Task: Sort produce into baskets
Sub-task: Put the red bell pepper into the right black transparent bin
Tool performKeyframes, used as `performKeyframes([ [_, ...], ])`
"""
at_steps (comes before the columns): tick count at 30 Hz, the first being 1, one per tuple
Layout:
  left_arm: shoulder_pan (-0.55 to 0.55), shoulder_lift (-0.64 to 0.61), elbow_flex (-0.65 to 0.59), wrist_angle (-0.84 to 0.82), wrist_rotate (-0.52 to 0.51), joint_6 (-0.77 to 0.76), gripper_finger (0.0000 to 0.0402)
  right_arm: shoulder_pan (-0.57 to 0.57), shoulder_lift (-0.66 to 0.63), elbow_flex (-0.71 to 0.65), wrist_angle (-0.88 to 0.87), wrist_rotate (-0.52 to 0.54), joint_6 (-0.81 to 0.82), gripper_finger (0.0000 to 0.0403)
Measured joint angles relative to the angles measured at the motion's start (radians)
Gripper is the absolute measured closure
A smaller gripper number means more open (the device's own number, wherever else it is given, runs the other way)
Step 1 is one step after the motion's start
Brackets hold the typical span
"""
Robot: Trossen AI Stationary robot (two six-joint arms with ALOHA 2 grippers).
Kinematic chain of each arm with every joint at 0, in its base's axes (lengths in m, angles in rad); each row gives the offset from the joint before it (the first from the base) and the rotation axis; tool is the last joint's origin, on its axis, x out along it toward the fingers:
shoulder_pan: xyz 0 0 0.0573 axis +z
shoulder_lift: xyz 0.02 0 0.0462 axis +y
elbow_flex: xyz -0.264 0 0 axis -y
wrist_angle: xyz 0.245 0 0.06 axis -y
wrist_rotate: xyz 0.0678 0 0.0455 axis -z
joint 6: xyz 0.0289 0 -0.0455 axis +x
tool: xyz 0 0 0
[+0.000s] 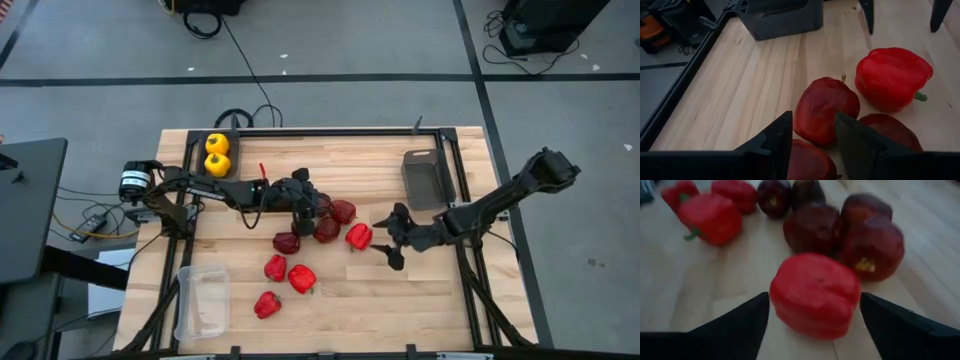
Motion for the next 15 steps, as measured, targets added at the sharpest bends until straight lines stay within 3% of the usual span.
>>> performKeyframes([
  [5, -0.002, 0.0, 0.0, -0.049, 0.0, -0.001, 0.025, 0.018, 0.082, 0.081, -0.1, 0.001, 0.046, 0.0157],
  [15, -0.003, 0.004, 0.0, -0.091, 0.03, -0.048, 0.025, 0.028, 0.171, 0.171, -0.205, -0.134, 0.046, 0.0337],
])
